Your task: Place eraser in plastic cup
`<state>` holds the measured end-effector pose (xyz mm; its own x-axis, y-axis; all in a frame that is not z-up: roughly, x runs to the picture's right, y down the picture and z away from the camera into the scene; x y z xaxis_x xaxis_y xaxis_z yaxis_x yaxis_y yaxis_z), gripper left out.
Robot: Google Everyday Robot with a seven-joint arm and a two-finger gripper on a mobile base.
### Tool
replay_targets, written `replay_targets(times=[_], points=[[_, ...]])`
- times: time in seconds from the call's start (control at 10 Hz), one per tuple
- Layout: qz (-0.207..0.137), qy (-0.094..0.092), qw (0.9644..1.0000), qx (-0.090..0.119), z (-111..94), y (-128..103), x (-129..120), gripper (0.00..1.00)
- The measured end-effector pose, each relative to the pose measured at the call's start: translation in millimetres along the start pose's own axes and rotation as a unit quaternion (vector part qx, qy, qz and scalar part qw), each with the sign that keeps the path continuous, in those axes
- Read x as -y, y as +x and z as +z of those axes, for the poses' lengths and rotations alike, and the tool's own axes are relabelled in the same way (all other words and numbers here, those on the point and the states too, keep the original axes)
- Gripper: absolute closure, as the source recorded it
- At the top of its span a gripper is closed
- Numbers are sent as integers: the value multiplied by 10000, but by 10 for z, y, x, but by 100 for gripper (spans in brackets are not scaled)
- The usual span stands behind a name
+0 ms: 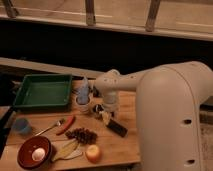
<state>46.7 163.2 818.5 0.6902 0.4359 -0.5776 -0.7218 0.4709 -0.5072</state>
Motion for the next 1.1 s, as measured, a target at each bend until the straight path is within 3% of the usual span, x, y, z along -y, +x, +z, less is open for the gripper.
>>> replay_targets(times=[0.1, 0.5, 0.7, 1.1], points=[[-5, -27, 10000, -23, 31, -3, 4, 40], [-220, -37, 9986, -475, 188, -104, -55, 40], [-247, 51, 9967, -770, 206, -127, -82, 40], [-120, 85, 9949, -994, 236, -49, -27, 40]])
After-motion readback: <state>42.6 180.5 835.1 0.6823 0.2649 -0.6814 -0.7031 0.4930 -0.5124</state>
